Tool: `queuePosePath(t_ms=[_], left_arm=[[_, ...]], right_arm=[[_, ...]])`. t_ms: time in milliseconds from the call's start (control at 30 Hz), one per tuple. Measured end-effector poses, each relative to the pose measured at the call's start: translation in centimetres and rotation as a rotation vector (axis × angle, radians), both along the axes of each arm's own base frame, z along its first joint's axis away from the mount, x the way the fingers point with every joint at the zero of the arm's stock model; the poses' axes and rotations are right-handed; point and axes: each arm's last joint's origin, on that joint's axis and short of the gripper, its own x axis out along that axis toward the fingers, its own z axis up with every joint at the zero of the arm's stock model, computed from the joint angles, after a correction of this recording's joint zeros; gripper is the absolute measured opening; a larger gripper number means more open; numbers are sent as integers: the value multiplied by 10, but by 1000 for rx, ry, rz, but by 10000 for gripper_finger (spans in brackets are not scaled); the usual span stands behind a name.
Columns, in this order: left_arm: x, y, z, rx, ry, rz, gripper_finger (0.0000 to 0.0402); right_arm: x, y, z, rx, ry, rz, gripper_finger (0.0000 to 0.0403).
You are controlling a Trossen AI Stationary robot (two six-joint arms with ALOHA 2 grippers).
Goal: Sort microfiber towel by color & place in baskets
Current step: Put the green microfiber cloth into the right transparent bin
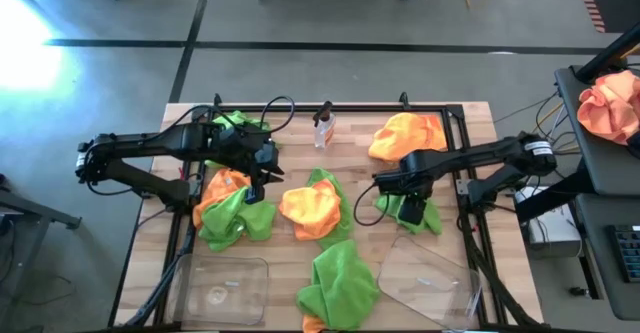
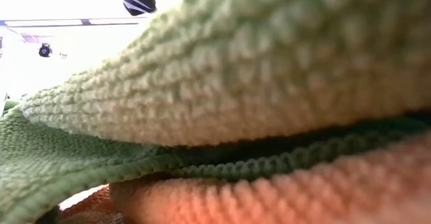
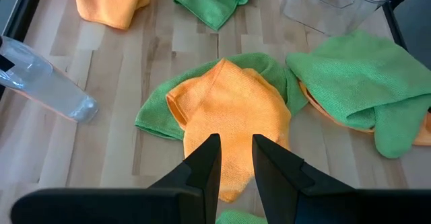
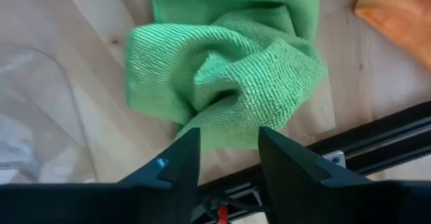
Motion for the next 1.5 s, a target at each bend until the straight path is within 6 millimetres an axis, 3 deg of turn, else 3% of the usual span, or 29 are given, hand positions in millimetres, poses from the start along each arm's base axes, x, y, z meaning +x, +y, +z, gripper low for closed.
queuePosePath(t_ms=[300,667,1500], left_arm=[[0,0,0,-4,0,2,70],[0,0,0,-20,0,18,70],[2,0,2,-36,-34,37,70]], right_arm=[[-8,-2,-16,-64,58,15,193],[-2,-3,-35,-81,-43,15,194],[-14,-3,-74,-74,-70,12,178]])
